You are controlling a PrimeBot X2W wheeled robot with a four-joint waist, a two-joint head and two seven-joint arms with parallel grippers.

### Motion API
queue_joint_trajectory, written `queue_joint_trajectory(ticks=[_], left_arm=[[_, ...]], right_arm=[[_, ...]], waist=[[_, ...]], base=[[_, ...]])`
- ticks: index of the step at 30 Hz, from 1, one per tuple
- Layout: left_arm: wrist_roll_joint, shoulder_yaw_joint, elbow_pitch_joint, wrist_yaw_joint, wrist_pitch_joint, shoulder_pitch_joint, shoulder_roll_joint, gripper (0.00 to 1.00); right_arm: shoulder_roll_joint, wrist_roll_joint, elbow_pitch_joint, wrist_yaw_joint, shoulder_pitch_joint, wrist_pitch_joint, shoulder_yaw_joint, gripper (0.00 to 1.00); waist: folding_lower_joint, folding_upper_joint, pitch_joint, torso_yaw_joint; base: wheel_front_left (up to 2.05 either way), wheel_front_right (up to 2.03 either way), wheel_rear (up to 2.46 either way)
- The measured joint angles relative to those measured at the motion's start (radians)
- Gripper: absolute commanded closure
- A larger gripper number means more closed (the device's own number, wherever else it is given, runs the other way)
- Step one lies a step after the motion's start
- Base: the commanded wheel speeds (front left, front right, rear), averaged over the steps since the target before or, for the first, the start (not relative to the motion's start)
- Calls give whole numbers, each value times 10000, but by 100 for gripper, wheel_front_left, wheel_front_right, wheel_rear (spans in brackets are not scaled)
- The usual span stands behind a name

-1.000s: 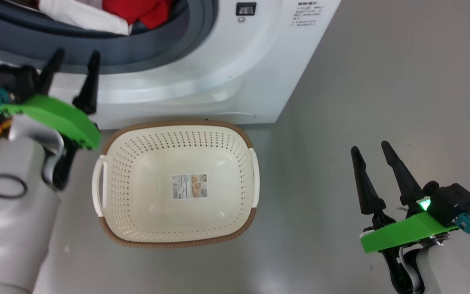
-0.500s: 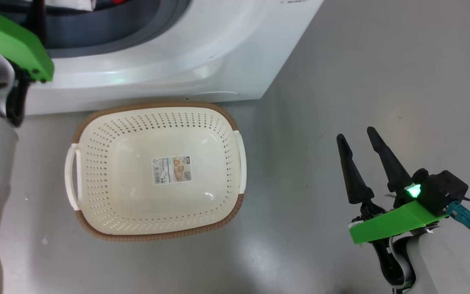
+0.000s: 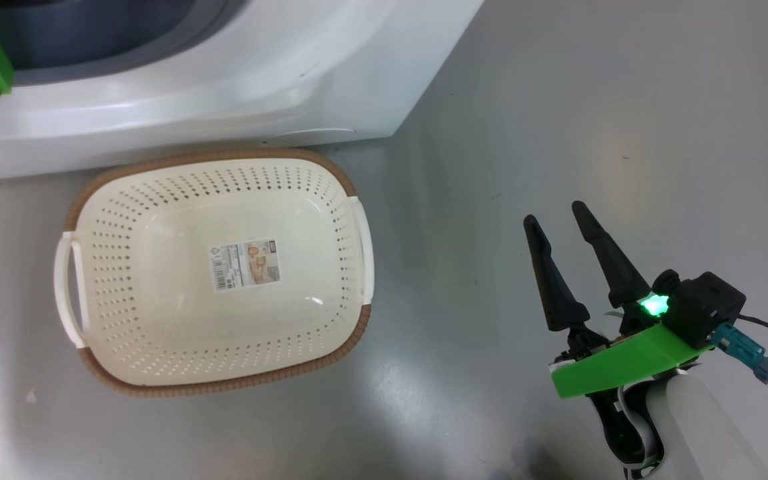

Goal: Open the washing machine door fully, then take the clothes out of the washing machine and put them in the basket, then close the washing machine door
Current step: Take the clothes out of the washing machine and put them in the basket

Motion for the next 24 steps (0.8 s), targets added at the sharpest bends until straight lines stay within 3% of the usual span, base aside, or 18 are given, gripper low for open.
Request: queue_joint_trajectory(ticks=[5, 6, 7, 8, 9, 11, 24], left_arm=[[67, -84, 109, 151, 50, -6, 128, 0], [67, -109, 125, 151, 81, -6, 151, 8], [67, -127, 132, 153, 102, -8, 165, 23], [75, -173, 146, 155, 105, -9, 180, 49], [96, -224, 194, 157, 176, -7, 201, 67], [96, -247, 209, 240, 180, -6, 236, 100], [-293, 50, -84, 46, -612, 285, -94, 100]], right_arm=[[0, 17, -29, 0, -70, 0, 82, 0], [0, 31, -42, 0, -70, 0, 90, 0], [0, 46, -58, 0, -70, 0, 86, 0], [0, 48, -67, 0, -70, 0, 84, 0], [0, 50, -73, 0, -71, 0, 84, 0], [0, 58, -84, 0, -73, 0, 84, 0], [0, 15, -98, 0, -84, 0, -257, 0]], waist=[[0, 0, 84, -132], [0, 0, 93, -157], [0, 0, 106, -172], [0, 0, 120, -178], [0, 0, 124, -180], [0, 0, 115, -176], [0, 0, -124, 220]], base=[[0, 0, 0], [0, 0, 0], [0, 0, 0], [0, 0, 0], [0, 0, 0], [0, 0, 0], [0, 0, 0]])
